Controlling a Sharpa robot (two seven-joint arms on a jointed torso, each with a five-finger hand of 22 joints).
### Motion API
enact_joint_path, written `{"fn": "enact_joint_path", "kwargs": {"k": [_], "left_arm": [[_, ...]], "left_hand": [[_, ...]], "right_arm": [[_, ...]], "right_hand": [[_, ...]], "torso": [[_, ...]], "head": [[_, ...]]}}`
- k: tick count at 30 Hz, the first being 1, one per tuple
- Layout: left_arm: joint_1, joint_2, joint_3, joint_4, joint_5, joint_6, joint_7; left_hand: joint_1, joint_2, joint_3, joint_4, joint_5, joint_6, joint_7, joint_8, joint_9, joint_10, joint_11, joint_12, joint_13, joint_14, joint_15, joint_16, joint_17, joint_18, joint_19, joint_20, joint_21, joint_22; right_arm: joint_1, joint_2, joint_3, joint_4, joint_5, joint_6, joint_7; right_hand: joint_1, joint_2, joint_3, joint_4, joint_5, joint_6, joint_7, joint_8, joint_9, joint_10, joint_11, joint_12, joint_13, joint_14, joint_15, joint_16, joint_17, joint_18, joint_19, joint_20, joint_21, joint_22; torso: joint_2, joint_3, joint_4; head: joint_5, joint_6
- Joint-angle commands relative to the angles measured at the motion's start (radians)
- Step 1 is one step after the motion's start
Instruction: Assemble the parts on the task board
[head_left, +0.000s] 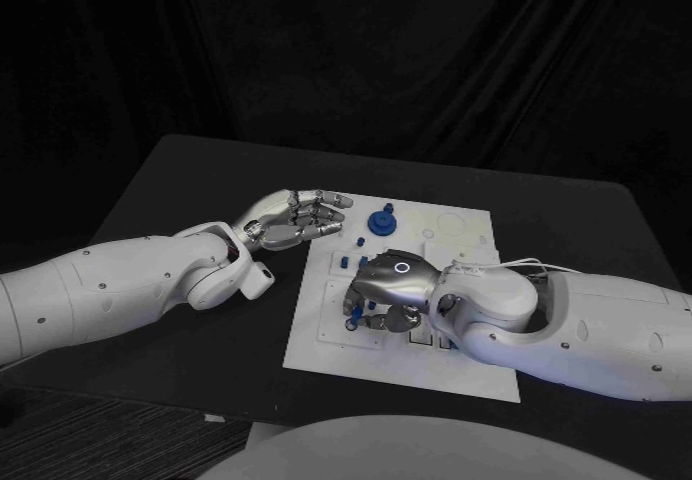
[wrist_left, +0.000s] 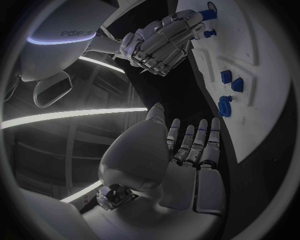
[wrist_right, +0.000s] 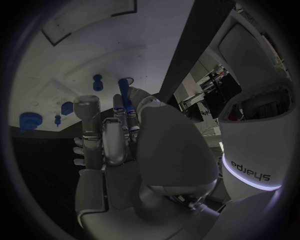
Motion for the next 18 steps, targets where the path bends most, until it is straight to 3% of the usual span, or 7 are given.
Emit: {"fn": "enact_joint_path", "kwargs": {"k": [1, 11, 18], "left_arm": [[-0.002, 0.003, 0.001, 0.001, 0.007, 0.007, 0.015], [-0.003, 0.006, 0.001, -0.002, 0.007, 0.011, 0.012], [-0.003, 0.007, 0.001, -0.003, 0.007, 0.015, 0.010]], "left_hand": [[0.007, 0.000, -0.004, -0.001, 0.006, 0.002, 0.006, 0.005, 0.001, -0.006, 0.001, 0.006, 0.001, 0.006, -0.002, 0.003, -0.001, -0.015, 0.007, -0.002, 0.004, -0.001], [0.007, 0.000, -0.004, -0.001, 0.006, 0.002, 0.006, 0.005, 0.001, -0.006, 0.001, 0.006, 0.001, 0.006, -0.002, 0.003, -0.001, -0.015, 0.007, -0.002, 0.004, -0.001], [0.007, 0.000, -0.004, -0.001, 0.006, 0.002, 0.007, 0.005, 0.001, -0.007, 0.001, 0.006, 0.001, 0.006, -0.001, 0.003, -0.001, -0.015, 0.007, -0.002, 0.004, -0.001]], "right_arm": [[-0.005, 0.002, -0.001, 0.004, -0.014, 0.000, -0.012], [-0.011, 0.006, -0.001, 0.007, -0.014, -0.004, -0.011], [-0.013, 0.009, -0.001, 0.004, -0.014, -0.005, -0.012]], "right_hand": [[0.007, -0.007, 0.003, -0.004, -0.001, 0.003, 0.002, -0.006, 0.001, 0.013, -0.003, 0.005, 0.000, 0.027, -0.005, -0.004, -0.001, -0.010, -0.004, 0.000, -0.004, 0.091], [0.005, -0.009, 0.003, -0.006, -0.004, 0.004, 0.002, -0.007, 0.001, 0.018, -0.004, 0.006, 0.001, 0.027, -0.005, -0.004, 0.000, -0.010, -0.004, -0.001, -0.003, 0.091], [0.005, -0.009, 0.003, -0.006, -0.004, 0.004, 0.002, -0.007, 0.001, 0.019, -0.004, 0.006, 0.001, 0.026, -0.006, -0.006, -0.002, -0.009, -0.005, -0.001, -0.006, 0.091]], "torso": [[0.000, -0.0002, 0.0017], [0.000, -0.0007, -0.0008], [0.001, -0.0005, 0.0004]], "head": [[-0.002, 0.000], [0.004, 0.000], [0.001, 0.000]]}}
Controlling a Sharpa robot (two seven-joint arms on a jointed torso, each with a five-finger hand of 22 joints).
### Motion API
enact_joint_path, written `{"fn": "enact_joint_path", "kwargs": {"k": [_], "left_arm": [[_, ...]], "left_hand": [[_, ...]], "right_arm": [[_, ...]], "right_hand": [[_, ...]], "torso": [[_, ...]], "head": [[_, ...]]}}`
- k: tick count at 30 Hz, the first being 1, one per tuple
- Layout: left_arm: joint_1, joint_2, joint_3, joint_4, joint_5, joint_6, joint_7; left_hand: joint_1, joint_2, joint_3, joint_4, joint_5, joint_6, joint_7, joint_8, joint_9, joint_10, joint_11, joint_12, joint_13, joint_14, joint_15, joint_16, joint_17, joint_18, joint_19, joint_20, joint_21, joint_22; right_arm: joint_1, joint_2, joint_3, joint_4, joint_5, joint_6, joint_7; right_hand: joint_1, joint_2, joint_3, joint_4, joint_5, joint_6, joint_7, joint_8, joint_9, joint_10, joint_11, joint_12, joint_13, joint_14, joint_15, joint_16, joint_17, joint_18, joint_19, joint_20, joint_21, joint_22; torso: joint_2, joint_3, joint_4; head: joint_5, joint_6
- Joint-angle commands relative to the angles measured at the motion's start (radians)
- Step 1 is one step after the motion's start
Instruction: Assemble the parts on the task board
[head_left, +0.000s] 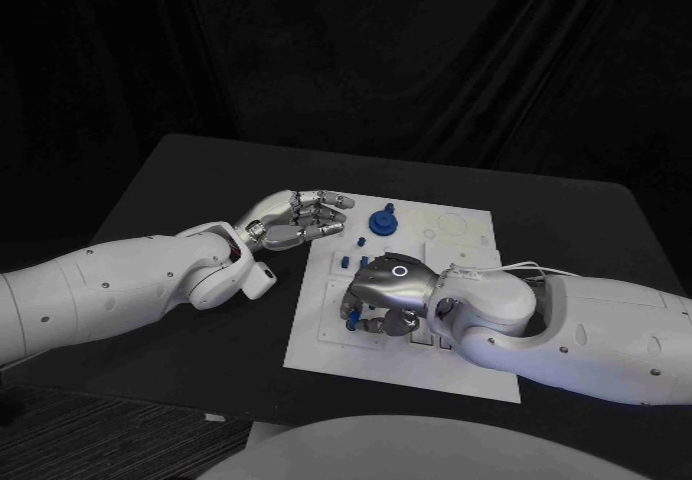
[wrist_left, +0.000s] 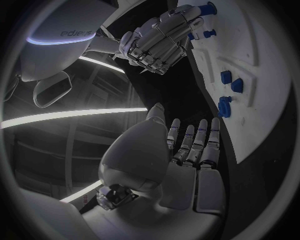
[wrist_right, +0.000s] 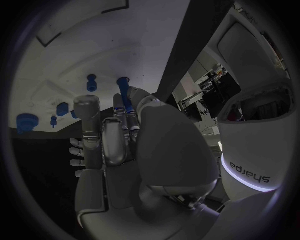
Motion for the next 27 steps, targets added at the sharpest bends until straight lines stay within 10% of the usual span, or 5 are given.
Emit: {"fn": "enact_joint_path", "kwargs": {"k": [1, 20, 25, 27], "left_arm": [[-0.002, 0.003, 0.001, 0.001, 0.007, 0.013, 0.010], [-0.003, 0.005, 0.001, -0.001, 0.007, 0.017, 0.003], [-0.004, 0.005, 0.001, -0.002, 0.007, 0.018, 0.003], [-0.004, 0.005, 0.001, -0.002, 0.007, 0.018, 0.003]], "left_hand": [[0.007, 0.000, -0.004, -0.001, 0.006, 0.002, 0.007, 0.005, 0.001, -0.007, 0.001, 0.006, 0.001, 0.006, -0.001, 0.003, -0.001, -0.015, 0.007, -0.002, 0.004, -0.002], [0.010, 0.005, -0.002, -0.002, 0.008, 0.016, 0.024, 0.013, 0.003, -0.012, 0.005, 0.015, 0.003, 0.007, 0.002, 0.005, -0.003, -0.018, 0.006, -0.002, 0.002, -0.005], [0.010, 0.005, -0.002, -0.002, 0.008, 0.016, 0.025, 0.013, 0.003, -0.012, 0.006, 0.016, 0.003, 0.008, 0.003, 0.005, -0.003, -0.019, 0.006, -0.002, 0.002, -0.005], [0.010, 0.005, -0.002, -0.002, 0.008, 0.016, 0.025, 0.013, 0.003, -0.012, 0.006, 0.016, 0.003, 0.008, 0.003, 0.006, -0.003, -0.019, 0.006, -0.002, 0.002, -0.005]], "right_arm": [[-0.005, 0.002, -0.001, -0.001, -0.010, -0.002, -0.012], [-0.007, 0.011, -0.001, -0.013, -0.010, -0.007, -0.010], [-0.009, 0.012, -0.001, -0.016, -0.010, 0.006, -0.011], [-0.009, 0.011, -0.001, -0.016, -0.010, 0.008, -0.010]], "right_hand": [[0.004, -0.003, 0.001, -0.003, -0.005, 0.004, 0.002, -0.004, 0.001, 0.012, -0.004, 0.003, 0.002, 0.026, -0.006, -0.007, -0.002, -0.009, -0.006, -0.001, -0.009, 0.090], [-0.002, -0.009, 0.008, -0.015, -0.042, -0.019, 0.010, -0.024, -0.002, -0.004, 0.004, -0.013, 0.002, 0.018, 0.001, -0.020, -0.014, -0.006, -0.020, 0.002, -0.036, 0.085], [-0.036, -0.038, -0.001, -0.012, -0.085, -0.165, 0.031, -0.038, -0.033, -0.161, 0.048, -0.039, -0.004, -0.008, 0.038, -0.049, -0.041, -0.001, -0.060, 0.027, -0.124, 0.067], [-0.038, -0.040, -0.017, -0.020, -0.102, -0.243, -0.007, -0.034, -0.049, -0.224, 0.051, -0.038, -0.002, -0.016, 0.033, -0.056, -0.048, 0.005, -0.069, 0.030, -0.143, 0.063]], "torso": [[0.000, -0.0001, 0.0012], [-0.001, -0.0010, 0.0013], [0.000, -0.0007, 0.0016], [0.000, -0.0007, 0.0019]], "head": [[-0.003, 0.000], [-0.002, 0.000], [-0.002, 0.000], [-0.003, 0.000]]}}
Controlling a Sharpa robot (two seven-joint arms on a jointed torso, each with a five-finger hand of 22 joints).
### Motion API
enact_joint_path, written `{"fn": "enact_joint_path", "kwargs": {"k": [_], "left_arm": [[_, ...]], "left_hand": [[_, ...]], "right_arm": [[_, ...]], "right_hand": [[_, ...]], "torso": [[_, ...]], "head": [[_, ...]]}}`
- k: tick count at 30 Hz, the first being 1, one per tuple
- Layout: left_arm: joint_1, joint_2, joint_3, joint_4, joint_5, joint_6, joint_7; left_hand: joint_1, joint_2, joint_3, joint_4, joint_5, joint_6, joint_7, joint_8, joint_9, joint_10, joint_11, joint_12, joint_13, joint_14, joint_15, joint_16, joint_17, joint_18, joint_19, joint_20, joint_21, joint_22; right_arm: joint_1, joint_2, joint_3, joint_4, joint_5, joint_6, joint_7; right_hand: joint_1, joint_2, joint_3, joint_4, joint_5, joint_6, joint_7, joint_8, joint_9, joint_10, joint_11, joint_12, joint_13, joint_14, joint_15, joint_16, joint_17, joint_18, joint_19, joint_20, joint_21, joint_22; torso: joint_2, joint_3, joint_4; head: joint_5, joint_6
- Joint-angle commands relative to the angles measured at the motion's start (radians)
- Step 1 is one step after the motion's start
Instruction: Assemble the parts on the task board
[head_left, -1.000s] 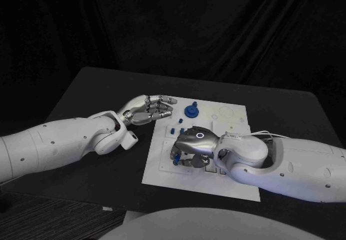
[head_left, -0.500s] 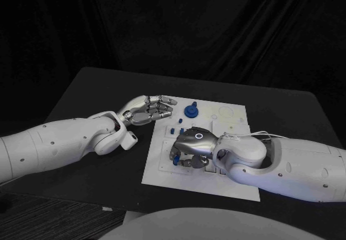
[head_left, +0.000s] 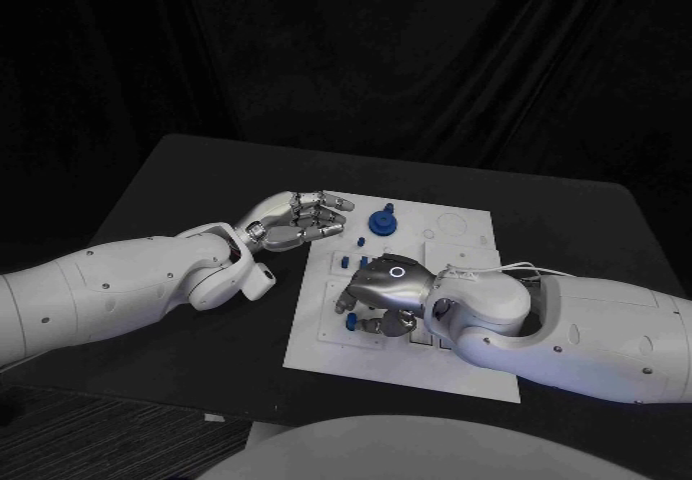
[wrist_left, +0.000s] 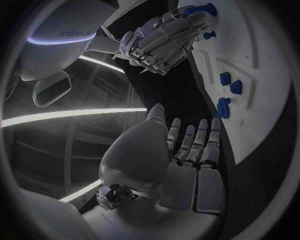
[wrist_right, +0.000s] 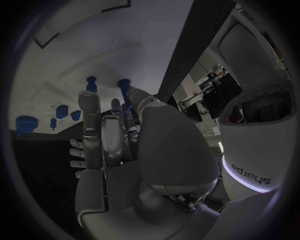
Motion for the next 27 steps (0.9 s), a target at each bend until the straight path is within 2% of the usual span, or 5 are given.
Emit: {"fn": "enact_joint_path", "kwargs": {"k": [1, 3, 9, 18, 27], "left_arm": [[-0.002, 0.002, 0.001, 0.001, 0.007, 0.011, 0.009], [-0.002, 0.002, 0.001, 0.000, 0.007, 0.011, 0.009], [-0.003, 0.002, 0.001, -0.001, 0.007, 0.011, 0.008], [-0.004, -0.004, 0.001, 0.002, 0.007, 0.011, 0.007], [-0.004, -0.019, 0.001, 0.010, 0.007, 0.003, 0.007]], "left_hand": [[0.006, 0.001, -0.002, -0.002, 0.003, 0.000, 0.009, 0.007, 0.001, -0.007, 0.001, 0.004, 0.001, 0.004, -0.001, 0.006, -0.001, -0.019, 0.006, -0.002, 0.002, -0.002], [0.006, 0.001, -0.002, -0.002, 0.003, 0.000, 0.009, 0.007, 0.001, -0.007, 0.001, 0.004, 0.001, 0.004, -0.001, 0.006, -0.001, -0.019, 0.006, -0.002, 0.002, -0.002], [0.006, 0.001, -0.002, -0.002, 0.003, 0.000, 0.009, 0.007, 0.001, -0.007, 0.001, 0.005, 0.001, 0.005, 0.000, 0.006, -0.001, -0.019, 0.006, -0.002, 0.002, -0.002], [0.006, 0.001, -0.002, -0.002, 0.003, 0.000, 0.009, 0.007, 0.001, -0.007, 0.001, 0.005, 0.001, 0.005, 0.000, 0.006, -0.001, -0.019, 0.006, -0.002, 0.002, -0.002], [0.005, 0.001, -0.002, -0.001, 0.002, 0.000, 0.010, 0.006, 0.001, -0.008, 0.001, 0.006, 0.002, 0.006, 0.000, 0.007, -0.001, -0.020, 0.006, -0.002, 0.002, -0.002]], "right_arm": [[-0.004, -0.001, 0.000, 0.000, -0.009, 0.006, -0.009], [-0.004, -0.002, 0.000, 0.001, -0.009, 0.005, -0.007], [-0.005, -0.008, 0.000, 0.003, -0.009, -0.011, 0.000], [-0.002, -0.063, 0.001, 0.036, -0.006, -0.100, 0.015], [0.083, -0.247, 0.001, 0.154, 0.178, -0.183, 0.007]], "right_hand": [[-0.006, -0.006, -0.021, -0.006, -0.017, -0.061, -0.030, 0.001, -0.013, -0.065, 0.004, 0.002, 0.002, -0.010, -0.006, -0.009, -0.007, 0.008, -0.013, 0.000, -0.023, 0.061], [-0.011, 0.000, -0.052, -0.010, -0.042, -0.083, -0.015, 0.000, -0.017, -0.124, 0.009, 0.006, 0.006, -0.022, -0.010, -0.022, -0.019, 0.014, -0.029, -0.001, -0.061, 0.054], [-0.003, 0.011, -0.137, 0.006, -0.087, -0.147, -0.046, 0.001, -0.029, -0.217, 0.013, 0.049, 0.025, -0.045, -0.010, -0.042, -0.040, 0.022, -0.053, 0.001, -0.126, 0.043], [0.023, -0.008, -0.185, 0.075, -0.111, -0.182, -0.049, 0.004, -0.039, -0.291, 0.013, 0.109, 0.045, -0.062, -0.008, -0.058, -0.059, 0.027, -0.067, 0.004, -0.181, 0.035], [0.048, -0.016, -0.200, 0.151, -0.110, -0.204, -0.014, 0.003, -0.046, -0.249, 0.005, 0.291, 0.124, -0.070, -0.002, -0.061, -0.066, 0.028, -0.070, 0.006, -0.222, 0.031]], "torso": [[0.000, 0.0003, 0.0007], [0.000, 0.0001, 0.0006], [0.000, 0.0010, -0.0015], [0.001, 0.0014, -0.0028], [-0.001, 0.0022, -0.0042]], "head": [[-0.002, 0.000], [-0.002, 0.000], [0.000, 0.000], [-0.006, 0.000], [-0.028, 0.000]]}}
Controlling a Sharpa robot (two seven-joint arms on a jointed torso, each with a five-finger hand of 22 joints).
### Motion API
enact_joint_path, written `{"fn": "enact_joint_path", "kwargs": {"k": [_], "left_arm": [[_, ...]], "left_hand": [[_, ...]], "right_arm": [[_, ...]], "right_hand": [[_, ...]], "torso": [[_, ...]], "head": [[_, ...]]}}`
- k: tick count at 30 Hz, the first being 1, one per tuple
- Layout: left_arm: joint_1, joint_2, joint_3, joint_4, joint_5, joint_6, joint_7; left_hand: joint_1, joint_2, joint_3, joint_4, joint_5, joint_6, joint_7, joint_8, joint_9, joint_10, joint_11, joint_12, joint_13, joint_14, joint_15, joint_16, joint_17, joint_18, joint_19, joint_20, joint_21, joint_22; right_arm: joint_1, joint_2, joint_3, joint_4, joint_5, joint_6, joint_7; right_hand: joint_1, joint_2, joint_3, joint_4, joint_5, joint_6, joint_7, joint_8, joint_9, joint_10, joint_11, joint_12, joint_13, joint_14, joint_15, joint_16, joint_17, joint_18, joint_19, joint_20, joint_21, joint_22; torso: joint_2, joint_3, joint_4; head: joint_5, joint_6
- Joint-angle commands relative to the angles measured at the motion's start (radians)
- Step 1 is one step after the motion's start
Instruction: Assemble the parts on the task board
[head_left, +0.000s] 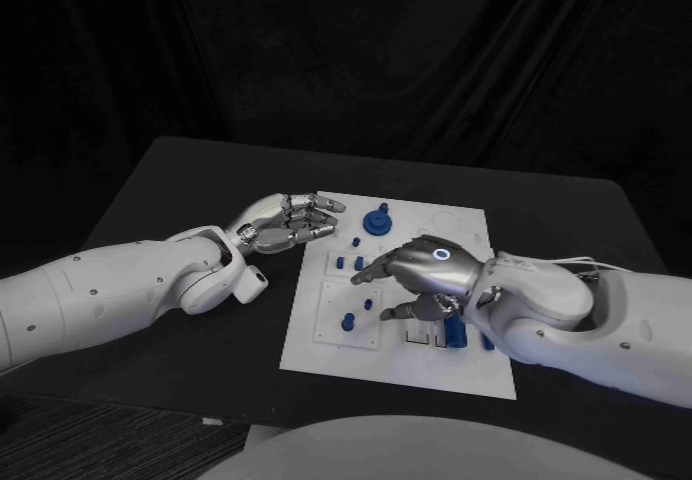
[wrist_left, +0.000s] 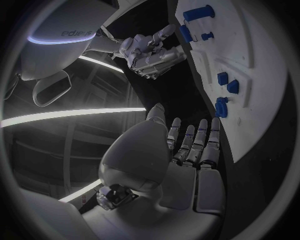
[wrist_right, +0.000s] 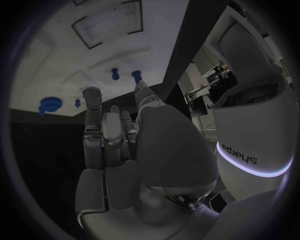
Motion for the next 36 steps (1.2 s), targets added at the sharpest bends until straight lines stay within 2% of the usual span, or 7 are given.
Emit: {"fn": "enact_joint_path", "kwargs": {"k": [1, 7, 10, 14, 18, 23, 36], "left_arm": [[-0.002, -0.009, 0.001, 0.009, 0.007, -0.001, 0.011], [-0.002, -0.023, 0.001, 0.013, 0.007, -0.010, 0.012], [-0.002, -0.026, 0.001, 0.013, 0.007, -0.013, 0.013], [-0.004, -0.030, 0.001, 0.012, 0.007, -0.014, 0.015], [-0.008, -0.031, 0.001, 0.010, 0.007, -0.013, 0.016], [-0.013, -0.032, 0.001, 0.010, 0.007, -0.011, 0.017], [-0.020, -0.031, 0.001, 0.007, 0.007, -0.006, 0.018]], "left_hand": [[0.005, 0.001, -0.003, -0.001, 0.002, -0.003, 0.006, 0.006, 0.001, -0.008, 0.001, 0.007, 0.001, 0.006, 0.001, 0.003, -0.001, -0.019, 0.006, -0.002, 0.003, -0.001], [0.004, 0.000, -0.004, -0.001, 0.002, -0.004, 0.004, 0.005, 0.000, -0.008, 0.001, 0.008, 0.001, 0.007, 0.000, 0.004, -0.001, -0.020, 0.007, -0.002, 0.003, -0.002], [0.004, -0.001, -0.005, -0.001, 0.002, -0.005, 0.003, 0.005, 0.000, -0.008, 0.001, 0.009, 0.001, 0.008, 0.000, 0.005, -0.001, -0.020, 0.007, -0.002, 0.003, -0.002], [0.004, -0.002, -0.005, -0.001, 0.002, -0.005, 0.002, 0.005, 0.000, -0.008, 0.001, 0.009, 0.001, 0.008, 0.000, 0.005, -0.001, -0.020, 0.008, -0.002, 0.003, -0.002], [0.004, -0.002, -0.005, -0.001, 0.002, -0.005, 0.002, 0.004, 0.000, -0.008, 0.001, 0.009, 0.001, 0.008, 0.000, 0.005, -0.001, -0.020, 0.008, -0.002, 0.003, -0.002], [0.004, -0.002, -0.005, -0.001, 0.002, -0.006, 0.002, 0.004, 0.000, -0.009, 0.001, 0.009, 0.002, 0.008, 0.000, 0.005, -0.001, -0.020, 0.008, -0.002, 0.003, -0.002], [0.005, -0.001, -0.005, -0.001, 0.004, -0.007, 0.000, 0.004, -0.001, -0.010, 0.001, 0.010, 0.002, 0.009, 0.001, 0.006, -0.001, -0.020, 0.008, -0.002, 0.003, -0.002]], "right_arm": [[0.043, -0.074, 0.001, 0.044, 0.174, -0.083, -0.006], [0.099, -0.200, 0.001, 0.082, 0.299, -0.084, -0.013], [0.112, -0.246, 0.000, 0.083, 0.327, -0.085, -0.013], [0.116, -0.273, -0.001, 0.068, 0.346, -0.076, -0.041], [0.092, -0.290, -0.001, 0.048, 0.349, -0.033, -0.131], [0.059, -0.290, -0.001, 0.022, 0.353, 0.049, -0.254], [0.034, -0.236, -0.001, 0.000, 0.362, 0.221, -0.453]], "right_hand": [[0.018, -0.003, -0.003, 0.015, 0.033, -0.044, 0.034, -0.001, -0.010, 0.056, -0.010, 0.152, 0.085, -0.024, 0.012, -0.016, -0.016, 0.015, -0.023, 0.005, -0.067, 0.025], [0.005, -0.001, -0.008, 0.027, 0.041, -0.036, 0.033, 0.007, 0.009, -0.138, -0.050, 0.781, 0.541, -0.057, -0.009, -0.041, -0.053, 0.024, -0.038, -0.007, -0.148, 0.018], [-0.002, 0.009, -0.006, 0.012, 0.024, 0.004, 0.024, 0.053, 0.052, 0.014, -0.062, 0.983, 0.761, -0.061, -0.018, -0.050, -0.063, 0.025, -0.035, -0.014, -0.161, 0.018], [-0.064, 0.029, -0.021, 0.005, 0.029, -0.055, -0.011, 0.266, 0.176, 0.557, -0.102, 1.239, 1.244, 0.055, -0.053, 0.141, 0.142, -0.006, 0.062, -0.046, 0.083, 0.065], [-0.345, 0.069, -0.048, 0.018, 0.074, 0.000, -0.007, 0.448, 0.271, 0.756, -0.106, 1.289, 1.409, 0.117, -0.064, 0.238, 0.255, -0.033, 0.140, -0.058, 0.307, 0.099], [-0.561, 0.070, -0.002, 0.021, 0.122, 0.188, -0.045, 0.425, 0.279, 0.748, -0.130, 1.282, 1.395, 0.120, -0.082, 0.204, 0.221, -0.033, 0.160, -0.079, 0.356, 0.103], [-0.576, 0.076, -0.048, 0.020, 0.036, 0.398, -0.106, 0.412, 0.424, 0.764, -0.176, 1.292, 1.418, 0.153, -0.118, 0.291, 0.320, -0.081, 0.216, -0.109, 0.717, 0.164]], "torso": [[-0.002, -0.0001, -0.0024], [-0.002, -0.0024, -0.0044], [-0.002, -0.0017, -0.0058], [-0.003, -0.0001, -0.0083], [-0.005, 0.0008, -0.0123], [-0.006, 0.0025, -0.0158], [-0.006, 0.0028, -0.0173]], "head": [[-0.010, 0.000], [-0.024, 0.000], [-0.029, 0.000], [-0.038, 0.000], [-0.047, 0.000], [-0.051, 0.000], [-0.054, 0.000]]}}
